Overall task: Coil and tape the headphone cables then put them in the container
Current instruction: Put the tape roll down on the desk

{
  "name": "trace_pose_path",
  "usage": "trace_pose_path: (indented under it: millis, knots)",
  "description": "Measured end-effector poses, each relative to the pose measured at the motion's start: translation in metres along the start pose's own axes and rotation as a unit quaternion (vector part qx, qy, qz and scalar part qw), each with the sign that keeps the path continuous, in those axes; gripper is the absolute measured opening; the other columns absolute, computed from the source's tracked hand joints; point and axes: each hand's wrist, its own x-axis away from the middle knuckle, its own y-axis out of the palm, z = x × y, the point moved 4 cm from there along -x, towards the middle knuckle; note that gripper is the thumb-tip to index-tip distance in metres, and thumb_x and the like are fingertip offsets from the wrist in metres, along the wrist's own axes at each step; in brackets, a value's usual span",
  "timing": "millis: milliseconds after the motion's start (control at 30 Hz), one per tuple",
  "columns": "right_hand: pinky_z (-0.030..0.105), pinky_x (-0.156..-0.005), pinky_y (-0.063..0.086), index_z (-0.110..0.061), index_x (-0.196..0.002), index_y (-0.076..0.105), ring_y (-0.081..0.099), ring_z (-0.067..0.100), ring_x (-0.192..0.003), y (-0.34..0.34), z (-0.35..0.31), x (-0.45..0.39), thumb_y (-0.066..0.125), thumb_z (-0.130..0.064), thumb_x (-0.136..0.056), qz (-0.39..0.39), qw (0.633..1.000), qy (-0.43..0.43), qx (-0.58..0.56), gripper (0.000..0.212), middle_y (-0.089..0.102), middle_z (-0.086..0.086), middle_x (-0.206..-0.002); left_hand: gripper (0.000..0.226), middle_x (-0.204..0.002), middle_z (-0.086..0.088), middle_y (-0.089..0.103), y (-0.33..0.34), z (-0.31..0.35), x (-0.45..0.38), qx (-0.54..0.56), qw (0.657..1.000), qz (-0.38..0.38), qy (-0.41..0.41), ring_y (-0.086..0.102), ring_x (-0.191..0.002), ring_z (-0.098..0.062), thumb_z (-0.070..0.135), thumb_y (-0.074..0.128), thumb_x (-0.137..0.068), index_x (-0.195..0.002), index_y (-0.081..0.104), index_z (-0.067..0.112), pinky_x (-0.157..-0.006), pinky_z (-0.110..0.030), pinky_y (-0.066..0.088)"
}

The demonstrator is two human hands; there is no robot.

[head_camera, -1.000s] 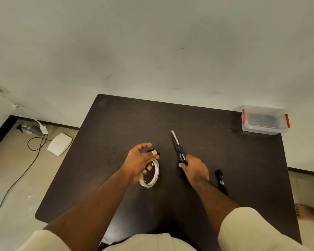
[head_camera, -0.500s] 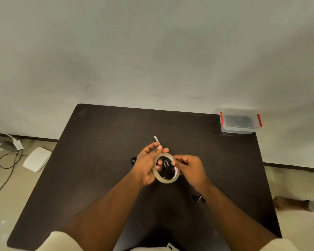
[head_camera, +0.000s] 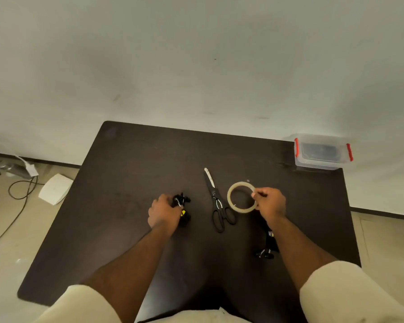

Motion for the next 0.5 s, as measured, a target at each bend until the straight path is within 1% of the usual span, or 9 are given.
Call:
trace_pose_path:
  millis: [33, 100, 167, 200, 267, 300, 333, 400, 500]
  knots:
    - [0.044, -0.076, 0.059, -0.010, -0.103, 0.072, 0.068, 0.021, -0.079, 0.002, 0.004, -0.005, 0.069, -0.018, -0.086, 0.008, 1.000, 0.016, -0.008, 0.018, 0.070, 0.006, -0.088, 0.046, -0.122, -0.006, 0.059, 0.002, -0.004, -0.002, -0.019, 1.000, -0.005, -0.013, 0.053, -0.117, -0.033, 0.035, 0.069, -0.076, -0.119, 0.058, 0.023, -0.094, -0.040, 0.045]
    - [0.043, -0.075, 0.060, -0.006, -0.104, 0.070, 0.068, 0.022, -0.079, 0.007, 0.009, -0.008, 0.068, -0.014, -0.087, 0.011, 0.998, 0.050, -0.034, 0.019, 0.069, 0.008, -0.088, 0.048, -0.120, -0.003, 0.062, 0.006, -0.005, -0.003, -0.049, 0.998, -0.017, -0.018, 0.055, -0.116, -0.030, 0.048, 0.071, -0.074, -0.115, 0.058, 0.025, -0.094, -0.038, 0.041]
    - [0.042, -0.077, 0.060, -0.004, -0.107, 0.070, 0.068, 0.021, -0.078, 0.012, 0.013, -0.007, 0.067, -0.014, -0.087, 0.002, 0.998, 0.056, -0.041, 0.022, 0.069, 0.008, -0.087, 0.040, -0.108, -0.001, 0.067, 0.009, -0.004, -0.006, -0.046, 0.998, -0.020, -0.031, 0.059, -0.110, -0.027, 0.055, 0.069, -0.075, -0.099, 0.061, 0.024, -0.090, -0.037, 0.035]
    - [0.042, -0.079, 0.059, -0.005, -0.108, 0.070, 0.068, 0.021, -0.079, 0.012, 0.012, -0.006, 0.067, -0.017, -0.088, -0.004, 0.999, 0.046, -0.023, 0.024, 0.070, 0.008, -0.088, 0.037, -0.100, -0.001, 0.068, 0.010, -0.003, -0.007, -0.039, 0.998, -0.020, -0.044, 0.060, -0.105, -0.027, 0.055, 0.069, -0.075, -0.089, 0.062, 0.022, -0.088, -0.037, 0.033]
    - [0.036, -0.083, 0.054, -0.007, -0.110, 0.070, 0.065, 0.021, -0.085, 0.009, 0.006, -0.002, 0.064, -0.024, -0.090, -0.020, 0.999, 0.010, 0.035, 0.027, 0.071, 0.009, -0.094, 0.037, -0.088, -0.003, 0.069, 0.012, -0.001, -0.012, -0.024, 0.997, -0.016, -0.065, 0.063, -0.096, -0.028, 0.053, 0.070, -0.075, -0.076, 0.063, 0.017, -0.088, -0.038, 0.036]
    - [0.032, -0.084, 0.051, -0.007, -0.113, 0.069, 0.064, 0.021, -0.090, 0.005, 0.003, -0.001, 0.063, -0.026, -0.090, -0.023, 0.998, -0.003, 0.054, 0.030, 0.071, 0.009, -0.099, 0.037, -0.085, -0.004, 0.069, 0.013, -0.001, -0.013, -0.017, 0.997, -0.016, -0.073, 0.063, -0.093, -0.029, 0.051, 0.072, -0.075, -0.071, 0.062, 0.016, -0.089, -0.038, 0.039]
    - [0.031, -0.085, 0.048, -0.007, -0.116, 0.066, 0.063, 0.023, -0.096, 0.001, 0.002, 0.001, 0.063, -0.027, -0.090, -0.025, 0.998, -0.007, 0.062, 0.033, 0.071, 0.010, -0.105, 0.037, -0.083, -0.005, 0.070, 0.014, 0.000, -0.013, -0.011, 0.997, -0.015, -0.078, 0.064, -0.091, -0.030, 0.049, 0.073, -0.074, -0.067, 0.060, 0.015, -0.089, -0.038, 0.041]
    - [0.033, -0.089, 0.047, -0.006, -0.120, 0.064, 0.062, 0.024, -0.104, -0.010, 0.007, 0.002, 0.063, -0.027, -0.090, -0.018, 0.998, -0.001, 0.064, 0.036, 0.069, 0.010, -0.112, 0.036, -0.082, -0.006, 0.069, 0.015, 0.002, -0.012, -0.001, 0.996, -0.016, -0.085, 0.063, -0.089, -0.030, 0.045, 0.074, -0.075, -0.063, 0.058, 0.015, -0.090, -0.038, 0.040]
    - [0.031, -0.087, 0.048, -0.007, -0.117, 0.067, 0.062, 0.023, -0.102, -0.024, 0.023, 0.006, 0.063, -0.029, -0.089, -0.008, 0.998, 0.026, 0.058, 0.035, 0.069, 0.009, -0.112, 0.033, -0.079, -0.003, 0.067, 0.012, 0.010, -0.007, 0.002, 0.997, -0.007, -0.075, 0.059, -0.088, -0.027, 0.044, 0.074, -0.075, -0.064, 0.058, 0.018, -0.086, -0.038, 0.031]
